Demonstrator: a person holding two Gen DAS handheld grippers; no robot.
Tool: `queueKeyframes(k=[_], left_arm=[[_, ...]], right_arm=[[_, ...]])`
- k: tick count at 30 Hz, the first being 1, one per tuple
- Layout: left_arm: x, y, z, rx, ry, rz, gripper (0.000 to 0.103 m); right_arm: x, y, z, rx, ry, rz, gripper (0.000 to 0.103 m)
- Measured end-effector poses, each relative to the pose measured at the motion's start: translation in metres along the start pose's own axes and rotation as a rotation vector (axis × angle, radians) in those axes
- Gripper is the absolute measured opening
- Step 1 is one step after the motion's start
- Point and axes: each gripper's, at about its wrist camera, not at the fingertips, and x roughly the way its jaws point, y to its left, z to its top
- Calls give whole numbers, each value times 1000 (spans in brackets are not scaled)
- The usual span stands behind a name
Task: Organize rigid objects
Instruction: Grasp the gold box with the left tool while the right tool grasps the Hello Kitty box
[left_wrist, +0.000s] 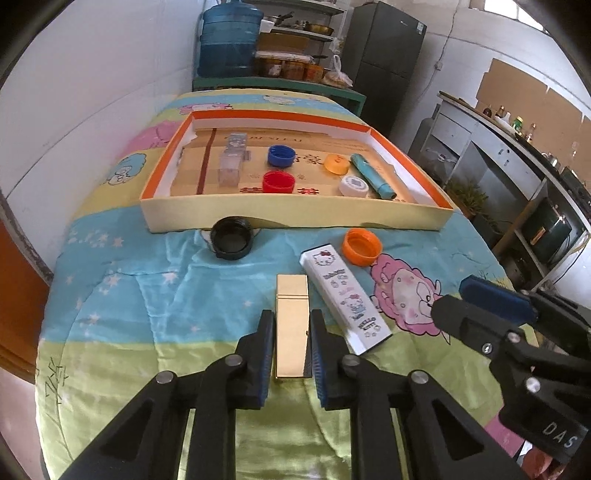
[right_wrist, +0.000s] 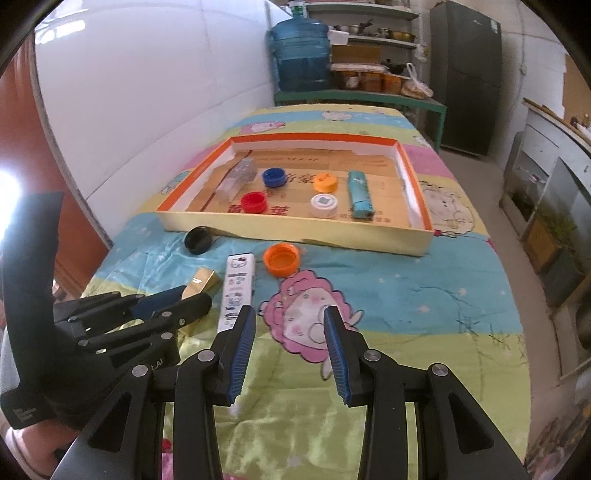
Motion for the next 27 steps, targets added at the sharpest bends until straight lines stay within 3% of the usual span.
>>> queueKeyframes(k=[12,18,21,27], left_arm=[[-33,31,7,-47,-78,31,19],[-39,43,12,-57,-94,34,19],[-39,46,12,-63,-95,27,19],[-38,48,14,-69,-98,12,19]], right_arm=[[31,35,9,-64,32,64,39],[52,47,13,-91,56,19,39],[58,47,14,-101,67,-4,25],[52,41,16,-82,56,21,25]])
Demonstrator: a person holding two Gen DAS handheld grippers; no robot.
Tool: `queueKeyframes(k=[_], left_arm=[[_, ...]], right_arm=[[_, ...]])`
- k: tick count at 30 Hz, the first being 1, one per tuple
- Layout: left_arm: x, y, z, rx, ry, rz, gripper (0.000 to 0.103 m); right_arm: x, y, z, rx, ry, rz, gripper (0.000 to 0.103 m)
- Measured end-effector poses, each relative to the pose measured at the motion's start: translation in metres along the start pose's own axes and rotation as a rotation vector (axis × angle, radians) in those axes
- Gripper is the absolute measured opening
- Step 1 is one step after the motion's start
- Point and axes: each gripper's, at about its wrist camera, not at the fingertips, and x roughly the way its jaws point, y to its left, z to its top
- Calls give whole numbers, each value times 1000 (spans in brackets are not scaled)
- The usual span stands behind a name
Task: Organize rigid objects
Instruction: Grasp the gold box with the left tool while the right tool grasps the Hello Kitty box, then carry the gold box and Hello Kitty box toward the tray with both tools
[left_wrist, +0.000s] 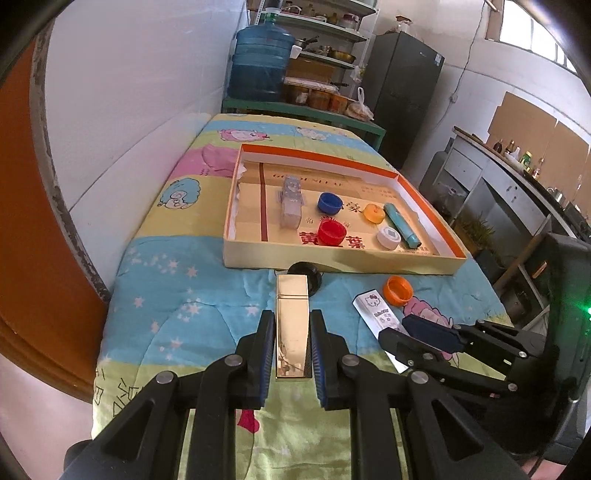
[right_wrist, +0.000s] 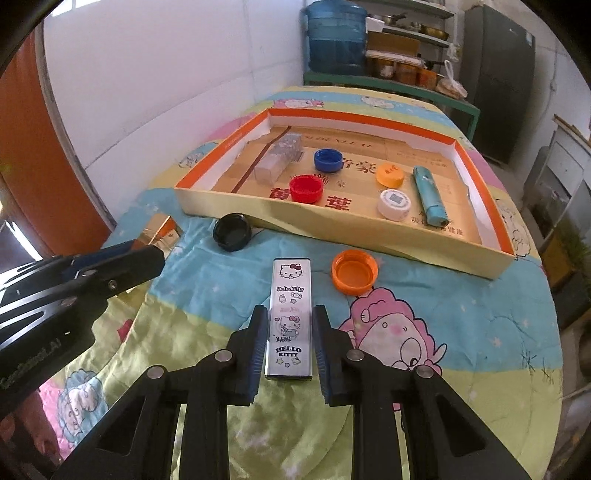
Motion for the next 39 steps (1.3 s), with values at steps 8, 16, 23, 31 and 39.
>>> queueKeyframes(k=[8,16,23,31,39], left_arm=[[-3,-7,8,12,-12,-20,19],[-7,-12,20,19,-34,-34,19],[-6,-20,35,40,-51,-44,19],[-2,-30,58,54,-69,-62,19],[10,-37,92,55,-72,-93,19]], right_arm=[[-17,-3,8,10,-38,15,25],[-35,-9,17,32,-90,30,25],[-43,-19,26,44,-112,19,25],[-46,-33,43,47,-137,0,25],[-48,-53,73,38,-166,-5,25]])
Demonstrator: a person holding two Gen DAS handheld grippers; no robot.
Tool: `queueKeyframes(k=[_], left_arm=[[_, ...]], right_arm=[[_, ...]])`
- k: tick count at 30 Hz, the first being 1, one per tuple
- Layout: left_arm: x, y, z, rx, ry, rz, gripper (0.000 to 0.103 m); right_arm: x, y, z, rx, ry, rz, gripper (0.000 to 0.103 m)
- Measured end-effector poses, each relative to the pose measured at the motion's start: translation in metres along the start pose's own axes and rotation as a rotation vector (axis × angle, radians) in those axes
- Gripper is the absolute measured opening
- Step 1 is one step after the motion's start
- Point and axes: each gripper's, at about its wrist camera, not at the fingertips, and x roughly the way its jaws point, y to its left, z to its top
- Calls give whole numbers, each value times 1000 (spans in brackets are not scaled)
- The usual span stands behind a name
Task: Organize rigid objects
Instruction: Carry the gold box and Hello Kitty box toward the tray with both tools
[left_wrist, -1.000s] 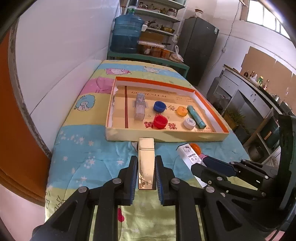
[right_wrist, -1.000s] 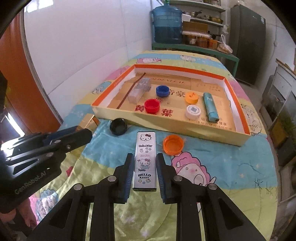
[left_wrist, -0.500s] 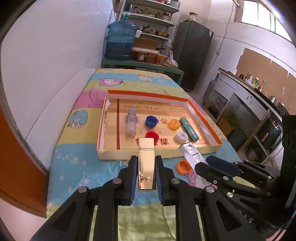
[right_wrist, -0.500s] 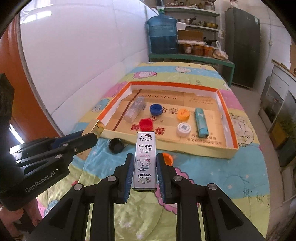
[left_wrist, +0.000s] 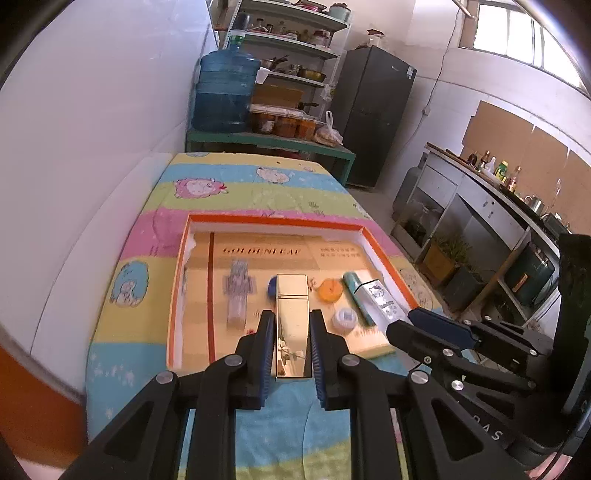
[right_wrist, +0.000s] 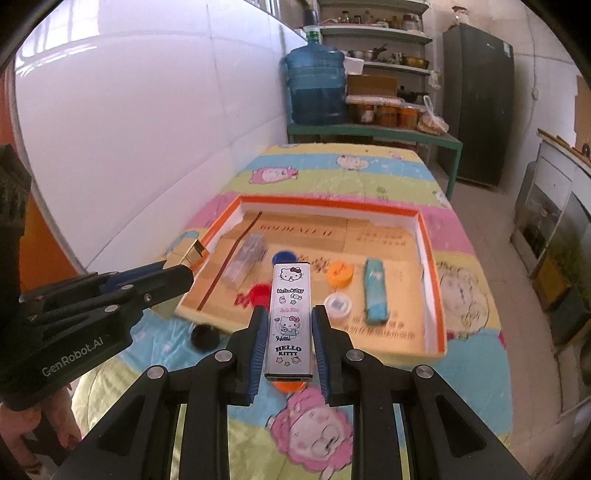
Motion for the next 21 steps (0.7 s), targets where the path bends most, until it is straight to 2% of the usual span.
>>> queueKeyframes(k=[9,21], left_arm=[[31,-9,41,29,12,-7,19],[105,-4,78,1,105,-2,19]], right_arm=[[15,-24,37,-5,-8,1,25],[65,-71,74,6,49,-20,25]])
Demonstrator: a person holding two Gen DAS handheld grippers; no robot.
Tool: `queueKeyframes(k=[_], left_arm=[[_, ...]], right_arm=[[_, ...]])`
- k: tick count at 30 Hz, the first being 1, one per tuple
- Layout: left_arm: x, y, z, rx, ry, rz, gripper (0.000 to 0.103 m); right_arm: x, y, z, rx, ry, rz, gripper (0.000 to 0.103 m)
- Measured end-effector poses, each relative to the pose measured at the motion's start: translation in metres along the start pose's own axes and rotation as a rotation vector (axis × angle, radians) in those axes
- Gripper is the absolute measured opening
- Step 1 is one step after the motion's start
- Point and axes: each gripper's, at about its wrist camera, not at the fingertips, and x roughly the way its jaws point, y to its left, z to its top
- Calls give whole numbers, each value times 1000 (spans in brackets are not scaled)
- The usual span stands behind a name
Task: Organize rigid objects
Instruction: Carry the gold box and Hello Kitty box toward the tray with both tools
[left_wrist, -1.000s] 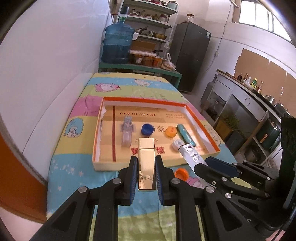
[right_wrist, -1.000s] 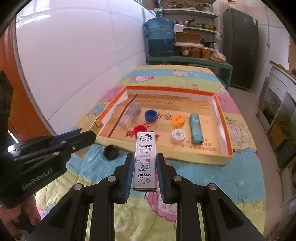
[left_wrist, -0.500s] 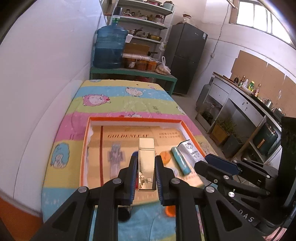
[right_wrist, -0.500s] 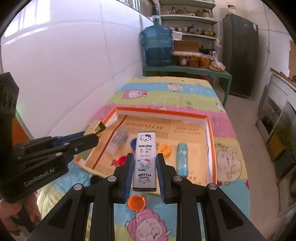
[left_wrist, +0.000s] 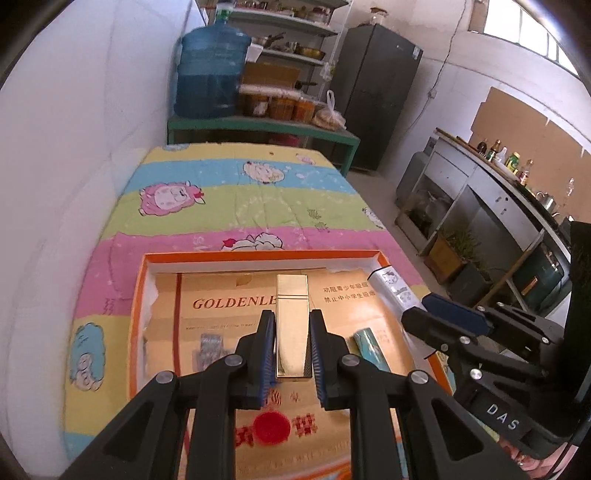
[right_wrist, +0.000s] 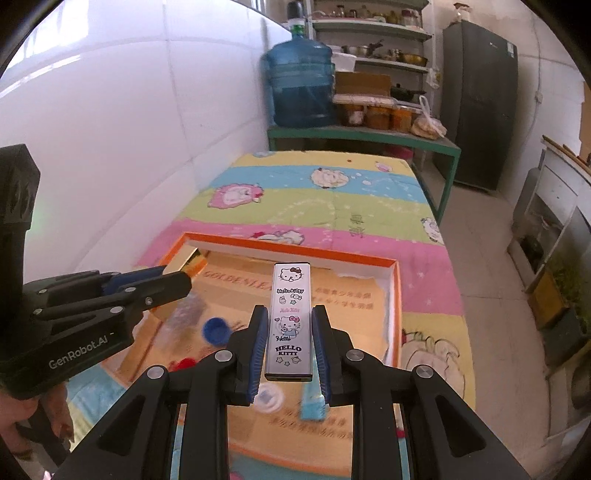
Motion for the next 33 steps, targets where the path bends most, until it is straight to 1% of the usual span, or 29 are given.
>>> queueKeyframes(k=[8,16,24,33], left_arm=[[45,-5,14,-16,58,-2,19],[76,-8,16,-22,102,8,19],[98,-11,16,-23,133,20,19],[110,-8,14,-22,151,38,19]], right_arm=[[35,-33,13,42,59,-6,25],[65,-54,18,51,110,-10,25],[86,-60,19,43,139,-7,25],[99,-56,19,29,152,9,25]])
